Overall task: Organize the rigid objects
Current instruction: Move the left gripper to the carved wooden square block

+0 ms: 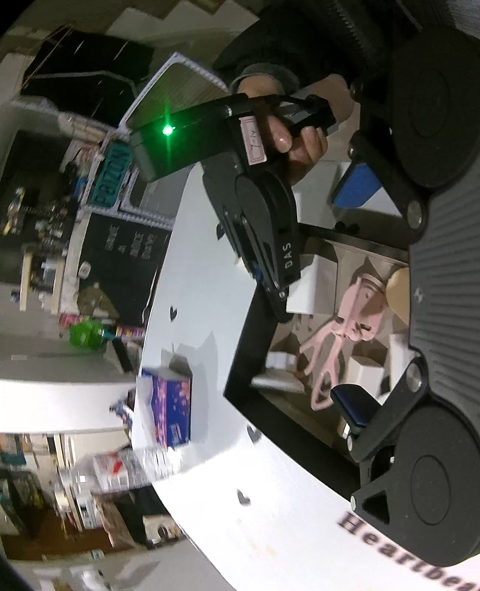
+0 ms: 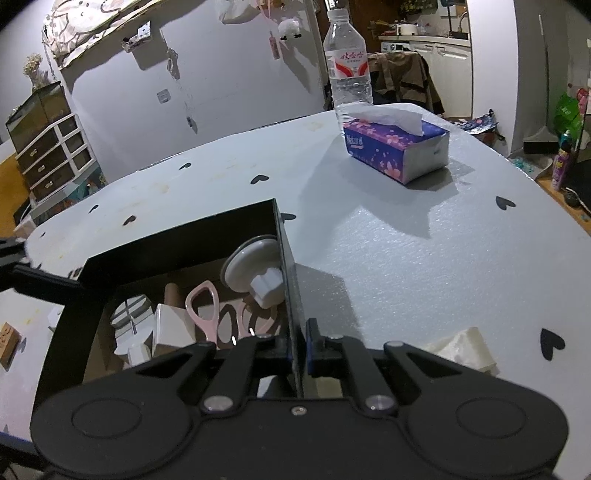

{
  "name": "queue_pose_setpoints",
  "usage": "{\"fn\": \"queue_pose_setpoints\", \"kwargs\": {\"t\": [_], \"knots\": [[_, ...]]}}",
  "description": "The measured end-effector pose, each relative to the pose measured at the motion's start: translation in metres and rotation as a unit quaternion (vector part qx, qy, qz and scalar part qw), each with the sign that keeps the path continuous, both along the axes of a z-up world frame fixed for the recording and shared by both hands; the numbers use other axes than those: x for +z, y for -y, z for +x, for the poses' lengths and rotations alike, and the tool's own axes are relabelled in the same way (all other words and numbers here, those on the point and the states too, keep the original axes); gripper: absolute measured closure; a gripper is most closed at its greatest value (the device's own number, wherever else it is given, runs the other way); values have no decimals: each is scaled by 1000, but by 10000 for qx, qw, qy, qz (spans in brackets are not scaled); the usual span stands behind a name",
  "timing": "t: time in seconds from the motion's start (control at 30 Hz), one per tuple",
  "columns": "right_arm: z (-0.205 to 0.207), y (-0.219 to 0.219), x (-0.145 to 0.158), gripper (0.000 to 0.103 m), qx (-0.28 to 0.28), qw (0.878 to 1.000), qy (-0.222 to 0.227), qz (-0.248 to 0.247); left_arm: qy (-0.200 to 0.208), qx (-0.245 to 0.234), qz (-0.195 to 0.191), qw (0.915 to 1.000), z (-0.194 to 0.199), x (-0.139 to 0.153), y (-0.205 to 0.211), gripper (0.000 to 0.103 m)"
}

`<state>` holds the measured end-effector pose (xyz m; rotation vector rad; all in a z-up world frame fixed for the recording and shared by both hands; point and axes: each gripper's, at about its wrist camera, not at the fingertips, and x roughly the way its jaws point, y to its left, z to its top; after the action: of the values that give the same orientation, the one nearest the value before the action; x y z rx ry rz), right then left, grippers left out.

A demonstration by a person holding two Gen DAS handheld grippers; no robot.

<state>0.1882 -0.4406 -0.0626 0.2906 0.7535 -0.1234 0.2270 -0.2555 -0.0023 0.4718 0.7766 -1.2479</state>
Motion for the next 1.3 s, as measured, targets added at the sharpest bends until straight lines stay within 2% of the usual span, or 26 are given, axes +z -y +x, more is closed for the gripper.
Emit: {"fn": "queue_pose_setpoints", "kwargs": {"t": [0.2,0.4,0.6,0.73,0.83,0.9,1.1,1.23,1.3], "knots": [[0,-5,1,97,-99,9998,-4,-165,87,573,-186,9981,-7,6,-26,2],[0,-8,0,97,-190,9996,6,-229,322,1236,-391,9910,-15,13,-58,2],[-1,-12,1,97,-222,9990,-13,-376,562,1934,-611,9776,-24,16,-90,2],[-3,-14,1,97,-265,9988,-10,-407,741,2446,-782,9636,-30,18,-113,2],[-4,-18,1,97,-279,9984,-5,-494,852,2970,-947,9464,-33,17,-134,2],[-4,-19,1,96,-293,9982,0,-516,931,3384,-1074,9302,-34,16,-149,2],[-4,-19,2,96,-302,9982,2,-509,1126,4535,-1292,8746,-39,5,-192,2],[-5,-19,1,96,-313,9982,35,-508,1292,5248,-1104,8341,-41,-2,-219,2],[-6,-18,1,96,-327,9983,56,-489,1287,5531,-1051,8164,-42,-6,-230,0]]}}
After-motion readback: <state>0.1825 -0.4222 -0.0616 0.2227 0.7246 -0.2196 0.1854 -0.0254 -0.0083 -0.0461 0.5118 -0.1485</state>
